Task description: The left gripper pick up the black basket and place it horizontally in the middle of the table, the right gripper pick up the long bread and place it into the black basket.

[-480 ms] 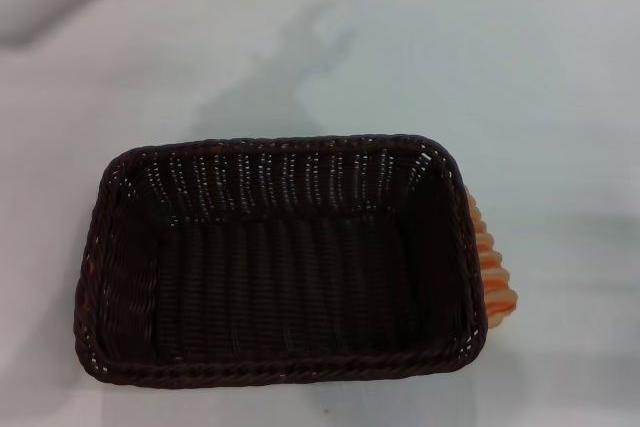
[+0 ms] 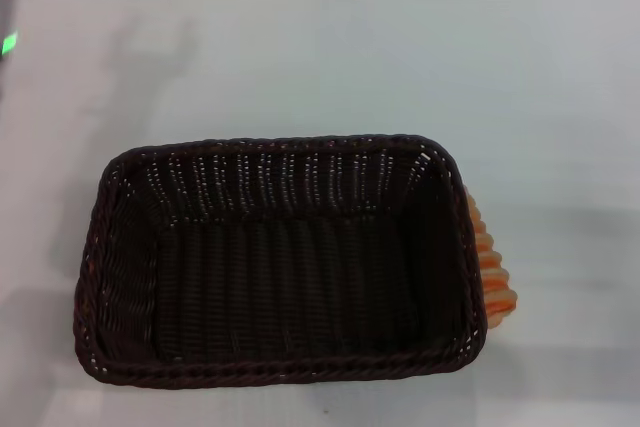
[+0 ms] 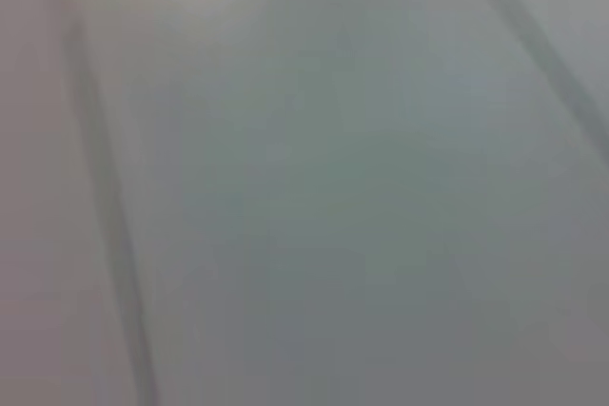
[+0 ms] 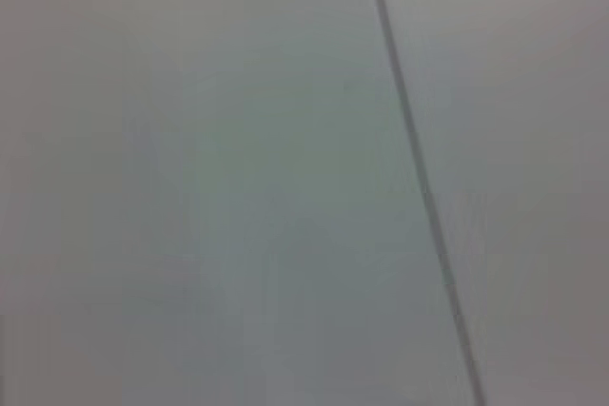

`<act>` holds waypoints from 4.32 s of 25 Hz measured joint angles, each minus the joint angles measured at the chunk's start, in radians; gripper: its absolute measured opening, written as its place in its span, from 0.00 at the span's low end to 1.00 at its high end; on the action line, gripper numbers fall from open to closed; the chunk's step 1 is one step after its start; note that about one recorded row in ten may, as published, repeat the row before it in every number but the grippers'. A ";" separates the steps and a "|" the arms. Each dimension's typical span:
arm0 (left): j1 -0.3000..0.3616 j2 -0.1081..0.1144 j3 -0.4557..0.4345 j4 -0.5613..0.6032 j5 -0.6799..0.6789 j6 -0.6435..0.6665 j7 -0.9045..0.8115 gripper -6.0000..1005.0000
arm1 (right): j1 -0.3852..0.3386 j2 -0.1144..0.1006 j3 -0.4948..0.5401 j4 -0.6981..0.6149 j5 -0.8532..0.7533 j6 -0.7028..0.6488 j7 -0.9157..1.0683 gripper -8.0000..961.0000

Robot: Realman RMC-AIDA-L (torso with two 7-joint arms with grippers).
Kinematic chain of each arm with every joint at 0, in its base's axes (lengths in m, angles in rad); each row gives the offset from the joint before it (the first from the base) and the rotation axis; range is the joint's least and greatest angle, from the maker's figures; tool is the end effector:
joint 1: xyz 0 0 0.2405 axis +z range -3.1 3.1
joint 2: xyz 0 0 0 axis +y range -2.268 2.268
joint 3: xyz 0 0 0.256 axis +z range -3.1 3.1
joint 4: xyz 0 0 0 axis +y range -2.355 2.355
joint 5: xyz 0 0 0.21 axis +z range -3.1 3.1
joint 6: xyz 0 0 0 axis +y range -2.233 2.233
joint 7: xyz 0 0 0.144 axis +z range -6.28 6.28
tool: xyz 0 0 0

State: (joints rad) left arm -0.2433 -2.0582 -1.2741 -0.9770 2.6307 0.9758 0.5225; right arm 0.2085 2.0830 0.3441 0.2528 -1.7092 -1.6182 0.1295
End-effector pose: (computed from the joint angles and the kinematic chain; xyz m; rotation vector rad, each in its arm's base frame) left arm -0.1976 0.3614 0.0568 -1.3466 0.0569 -0.6755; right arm 0.3406 0.2333 0.0055 -1.3051 0.4901 0.8900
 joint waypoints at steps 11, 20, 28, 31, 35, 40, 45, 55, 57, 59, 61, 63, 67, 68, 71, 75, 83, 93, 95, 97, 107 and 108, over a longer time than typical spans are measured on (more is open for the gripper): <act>-0.028 -0.007 -0.354 0.535 0.178 0.160 -0.612 0.80 | -0.024 0.003 -0.257 0.052 -0.001 0.051 0.001 0.88; -0.041 -0.008 -0.354 0.560 0.188 0.182 -0.601 0.80 | 0.045 0.004 -0.443 0.099 -0.004 0.205 -0.001 0.88; -0.065 -0.005 -0.330 0.573 0.196 0.189 -0.606 0.80 | 0.109 0.006 -0.459 0.126 -0.054 0.396 -0.001 0.88; -0.071 -0.004 -0.317 0.576 0.198 0.191 -0.606 0.80 | 0.134 0.006 -0.458 0.135 -0.060 0.452 0.001 0.88; -0.078 -0.003 -0.315 0.585 0.215 0.192 -0.607 0.80 | 0.145 0.004 -0.450 0.144 -0.063 0.501 0.006 0.88; -0.079 -0.003 -0.316 0.591 0.231 0.193 -0.607 0.80 | 0.126 0.001 -0.421 0.145 -0.060 0.480 0.000 0.82; -0.083 -0.004 -0.317 0.600 0.235 0.193 -0.607 0.80 | 0.054 -0.001 -0.375 0.121 -0.058 0.234 -0.002 0.73; -0.097 -0.007 -0.314 0.618 0.240 0.193 -0.608 0.80 | 0.070 -0.002 -0.368 0.085 -0.228 -0.209 0.000 0.64; -0.100 -0.007 -0.312 0.623 0.244 0.193 -0.608 0.80 | 0.110 -0.001 -0.369 0.088 -0.300 -0.163 0.005 0.62; -0.105 -0.007 -0.309 0.627 0.247 0.193 -0.608 0.80 | 0.153 -0.002 -0.370 0.097 -0.379 -0.106 0.008 0.61; -0.110 -0.006 -0.307 0.633 0.247 0.191 -0.608 0.80 | 0.186 -0.005 -0.367 0.109 -0.442 -0.067 0.034 0.60; -0.112 -0.005 -0.306 0.636 0.247 0.190 -0.608 0.80 | 0.205 -0.007 -0.361 0.114 -0.468 -0.031 0.092 0.60; -0.110 -0.004 -0.306 0.635 0.247 0.190 -0.609 0.80 | 0.222 -0.008 -0.352 0.107 -0.467 0.014 0.163 0.58; -0.109 -0.005 -0.307 0.635 0.247 0.190 -0.608 0.80 | 0.224 -0.008 -0.347 0.105 -0.467 0.021 0.170 0.57; -0.109 -0.005 -0.310 0.638 0.247 0.190 -0.608 0.80 | 0.227 -0.008 -0.327 0.101 -0.466 0.039 0.187 0.69; -0.109 -0.005 -0.312 0.639 0.247 0.189 -0.608 0.80 | 0.237 -0.009 -0.311 0.072 -0.466 0.045 0.244 0.83; -0.109 -0.005 -0.312 0.652 0.242 0.187 -0.613 0.80 | 0.097 -0.003 0.034 0.033 -0.404 0.010 0.180 0.87; -0.096 -0.010 -0.318 0.685 0.239 0.185 -0.620 0.80 | -0.058 -0.001 0.218 -0.029 -0.014 0.002 0.165 0.87; -0.094 -0.010 -0.324 0.696 0.238 0.185 -0.622 0.80 | -0.073 0.000 0.218 -0.046 0.014 -0.002 0.166 0.87; -0.092 -0.011 -0.326 0.704 0.237 0.185 -0.622 0.80 | -0.083 0.000 0.217 -0.055 0.021 -0.004 0.168 0.87; -0.081 -0.016 -0.336 0.723 0.211 0.187 -0.644 0.80 | -0.090 0.003 0.210 -0.061 0.023 -0.006 0.161 0.87; -0.078 -0.017 -0.336 0.722 0.211 0.188 -0.655 0.80 | -0.090 0.003 0.210 -0.061 0.023 -0.006 0.158 0.87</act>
State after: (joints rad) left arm -0.3211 -2.0754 -1.6104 -0.2548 2.8416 1.1639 -0.1321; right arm 0.1189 2.0863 0.5538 0.1916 -1.6867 -1.6245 0.2871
